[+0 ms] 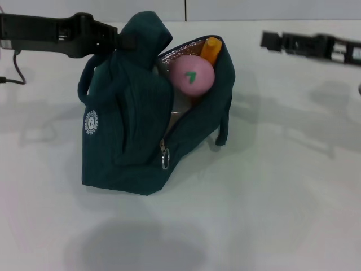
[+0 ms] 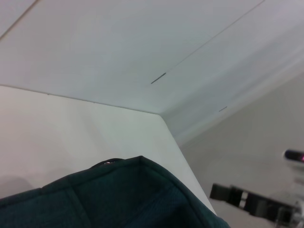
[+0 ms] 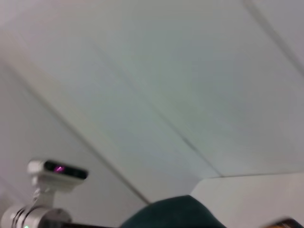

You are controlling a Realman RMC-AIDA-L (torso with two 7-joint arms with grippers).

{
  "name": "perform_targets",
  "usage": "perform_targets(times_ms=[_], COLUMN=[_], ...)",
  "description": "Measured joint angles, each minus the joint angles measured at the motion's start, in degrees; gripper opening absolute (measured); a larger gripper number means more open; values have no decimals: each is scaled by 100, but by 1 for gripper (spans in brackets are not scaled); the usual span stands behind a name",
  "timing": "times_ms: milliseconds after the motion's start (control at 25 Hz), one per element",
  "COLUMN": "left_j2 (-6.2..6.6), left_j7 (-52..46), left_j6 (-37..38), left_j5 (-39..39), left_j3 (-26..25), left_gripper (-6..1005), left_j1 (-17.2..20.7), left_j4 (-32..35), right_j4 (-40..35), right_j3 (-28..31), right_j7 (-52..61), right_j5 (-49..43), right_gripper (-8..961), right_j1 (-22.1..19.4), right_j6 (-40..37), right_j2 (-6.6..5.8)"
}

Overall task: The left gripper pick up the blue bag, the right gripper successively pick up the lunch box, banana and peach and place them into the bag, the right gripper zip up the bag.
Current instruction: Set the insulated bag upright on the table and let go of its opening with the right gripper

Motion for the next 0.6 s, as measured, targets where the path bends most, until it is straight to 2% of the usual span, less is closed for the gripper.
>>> perform_targets(times_ms=[160, 360, 600], left_j2=[-12, -41, -83], left_j7=[17, 24, 62], left_j6=[0, 0, 0], left_j5=[0, 0, 0], left_j3=[-7, 3, -4], left_gripper=[86, 86, 87], left_j1=[8, 9, 6], left_j4=[-7, -10, -12], right_j4=[729, 2042, 2564], right_j3=[16, 22, 13], right_j7=[29, 1, 13], right_j5=[187, 264, 659], right_gripper=[619, 620, 618], right_j1=[-210, 78, 328], right_j6=[46, 347, 562], right_j2=[19, 22, 58])
